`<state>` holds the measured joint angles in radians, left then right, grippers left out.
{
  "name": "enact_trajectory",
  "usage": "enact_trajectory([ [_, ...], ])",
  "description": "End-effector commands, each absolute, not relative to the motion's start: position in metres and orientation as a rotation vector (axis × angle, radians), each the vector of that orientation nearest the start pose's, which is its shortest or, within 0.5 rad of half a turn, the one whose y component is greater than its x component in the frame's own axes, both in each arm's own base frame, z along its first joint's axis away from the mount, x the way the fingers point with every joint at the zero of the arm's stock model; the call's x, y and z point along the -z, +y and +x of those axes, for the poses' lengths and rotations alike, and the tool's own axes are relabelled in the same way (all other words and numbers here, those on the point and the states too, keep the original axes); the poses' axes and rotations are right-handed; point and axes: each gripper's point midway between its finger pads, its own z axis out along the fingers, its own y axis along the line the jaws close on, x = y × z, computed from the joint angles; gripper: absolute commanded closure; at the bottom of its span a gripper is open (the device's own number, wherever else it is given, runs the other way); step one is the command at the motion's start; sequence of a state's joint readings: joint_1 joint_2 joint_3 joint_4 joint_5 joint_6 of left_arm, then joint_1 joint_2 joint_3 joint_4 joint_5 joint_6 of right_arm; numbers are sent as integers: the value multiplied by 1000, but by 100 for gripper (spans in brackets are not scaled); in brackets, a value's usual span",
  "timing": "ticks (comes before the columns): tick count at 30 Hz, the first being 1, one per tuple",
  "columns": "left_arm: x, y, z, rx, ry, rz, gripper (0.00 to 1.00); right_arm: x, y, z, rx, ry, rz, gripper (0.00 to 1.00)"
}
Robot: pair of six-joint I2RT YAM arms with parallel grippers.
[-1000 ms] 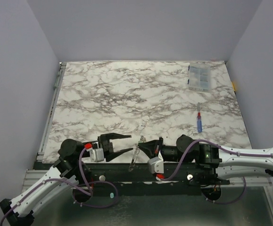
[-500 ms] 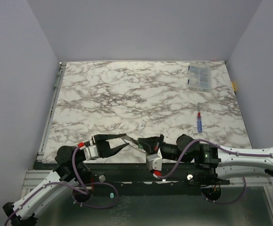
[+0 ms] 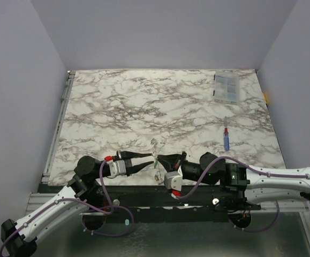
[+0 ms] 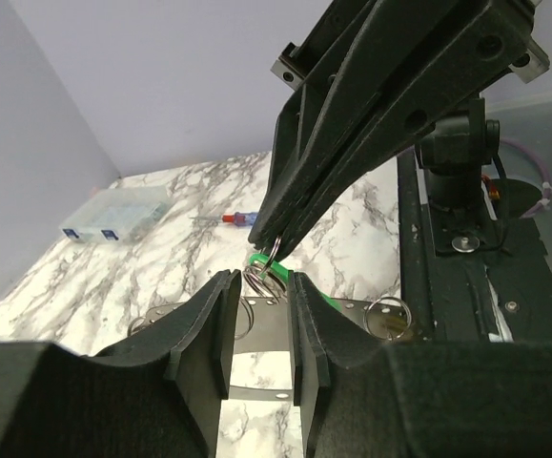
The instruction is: Put the keys on the keyring
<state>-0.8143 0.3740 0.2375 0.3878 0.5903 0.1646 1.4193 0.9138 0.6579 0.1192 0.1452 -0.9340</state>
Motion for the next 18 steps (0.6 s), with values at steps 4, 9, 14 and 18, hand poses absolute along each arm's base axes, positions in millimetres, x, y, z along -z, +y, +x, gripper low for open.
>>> enact_trajectory([
  [4, -270, -249, 103, 934, 855, 1074, 68, -296, 338, 116, -254, 771, -1419, 99],
  [9, -266, -252, 111, 901, 869, 1075, 74, -299, 339, 113, -268, 762, -1419, 99],
  [14, -266, -251, 114, 883, 876, 1064, 74, -300, 340, 114, -276, 772, -1409, 99],
  [18, -264, -252, 112, 903, 876, 1073, 74, -303, 343, 114, -284, 781, -1399, 99],
])
